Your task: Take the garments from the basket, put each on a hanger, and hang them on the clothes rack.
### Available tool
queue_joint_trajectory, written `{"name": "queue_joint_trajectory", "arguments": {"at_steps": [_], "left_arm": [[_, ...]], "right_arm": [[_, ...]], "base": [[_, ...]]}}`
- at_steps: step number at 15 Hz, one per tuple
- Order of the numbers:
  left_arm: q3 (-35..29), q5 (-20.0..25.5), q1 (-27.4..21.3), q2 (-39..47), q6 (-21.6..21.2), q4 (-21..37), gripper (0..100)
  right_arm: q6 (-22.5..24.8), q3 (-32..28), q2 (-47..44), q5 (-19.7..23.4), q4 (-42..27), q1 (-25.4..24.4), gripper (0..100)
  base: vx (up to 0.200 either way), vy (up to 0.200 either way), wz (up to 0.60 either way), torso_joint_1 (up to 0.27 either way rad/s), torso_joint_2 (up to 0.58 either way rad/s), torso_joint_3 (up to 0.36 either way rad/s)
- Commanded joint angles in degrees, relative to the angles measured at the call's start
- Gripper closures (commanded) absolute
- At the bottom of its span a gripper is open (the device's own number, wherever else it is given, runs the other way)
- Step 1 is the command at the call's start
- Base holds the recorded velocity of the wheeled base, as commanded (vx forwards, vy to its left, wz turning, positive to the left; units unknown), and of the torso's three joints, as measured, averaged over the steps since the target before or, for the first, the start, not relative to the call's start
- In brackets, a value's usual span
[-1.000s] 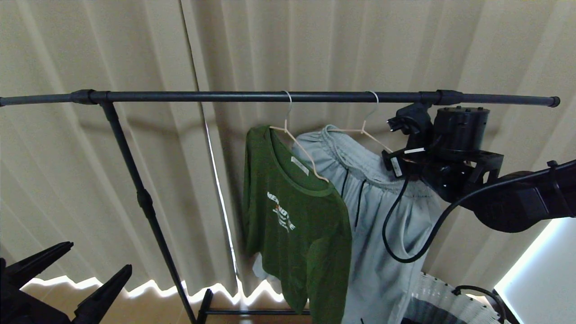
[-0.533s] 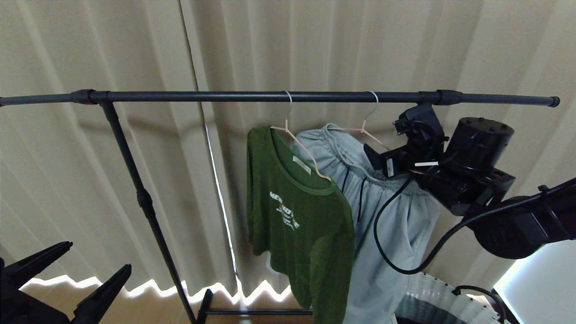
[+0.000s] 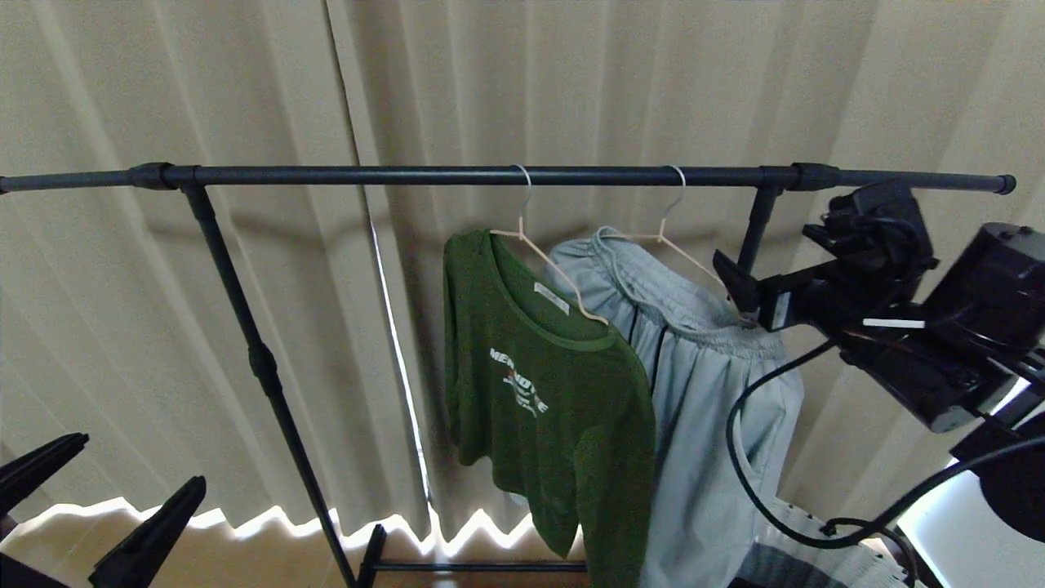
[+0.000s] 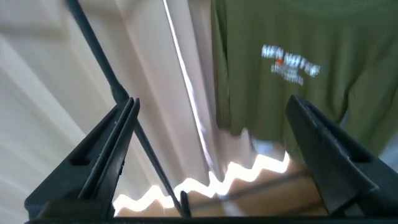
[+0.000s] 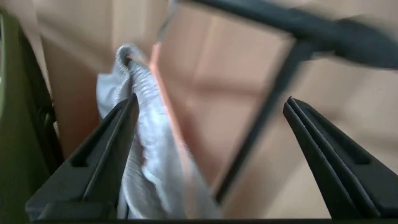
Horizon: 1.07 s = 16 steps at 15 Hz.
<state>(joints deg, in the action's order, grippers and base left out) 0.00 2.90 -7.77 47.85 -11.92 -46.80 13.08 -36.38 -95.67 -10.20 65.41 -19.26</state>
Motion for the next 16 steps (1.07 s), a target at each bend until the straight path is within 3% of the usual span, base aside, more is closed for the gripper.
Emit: {"name": "queue_joint_trajectory", "arguments": {"at_steps": [1,2,3,4,5,7,9,11,14,16], "left_arm": [[-0.35,-0.7,4.87,-9.26,0.06,6.11,0],[-0.79,-0.7,6.1,-10.93,0.15,8.39,0],[-2.11,-0.7,10.31,-16.12,0.41,16.21,0],[-2.55,-0.7,11.46,-17.7,0.41,18.94,0],[-3.78,-0.62,13.48,-22.18,0.5,25.35,0],[-5.27,-0.53,13.92,-30.8,0.5,35.64,0],[-5.54,-0.44,13.83,-39.06,0.41,45.48,0],[-4.57,-0.62,13.92,-42.14,0.5,49.08,0],[-1.05,-0.53,13.92,-42.22,2.08,48.47,0],[-0.09,0.09,13.92,-42.22,4.54,47.59,0]], "right_arm": [[-0.07,7.11,11.12,0.01,-0.11,3.09,0],[-0.16,8.16,12.26,0.1,-0.11,3.53,0],[-1.3,10.71,16.31,1.06,-0.46,4.76,0],[-1.65,11.5,17.36,1.41,-0.55,5.02,0],[-1.83,13.53,19.91,1.5,-1.43,5.81,0],[-1.83,17.57,25.45,1.5,-5.21,8.01,0],[-1.92,19.33,33.36,1.5,-14.35,9.68,0],[-1.92,19.24,40.21,1.41,-24.46,10.56,0],[-1.92,19.33,51.46,0.8,-40.72,10.82,0],[-3.32,20.03,64.03,0.62,-58.03,14.43,0]], "base": [[0.0,0.0,0.0,0.0,0.0,0.0],[0.0,0.0,0.0,0.0,0.0,0.0],[0.0,0.0,0.0,0.0,0.0,0.0],[0.0,0.0,0.0,0.0,0.0,0.0],[0.0,0.0,0.0,0.0,0.0,0.0],[0.0,0.0,0.0,0.0,0.0,0.0],[0.0,0.0,0.0,0.0,0.0,0.0],[0.0,0.0,0.0,0.0,0.0,0.0],[0.0,0.0,0.0,0.0,0.0,0.0],[0.0,0.0,0.0,0.0,0.0,0.0]]}}
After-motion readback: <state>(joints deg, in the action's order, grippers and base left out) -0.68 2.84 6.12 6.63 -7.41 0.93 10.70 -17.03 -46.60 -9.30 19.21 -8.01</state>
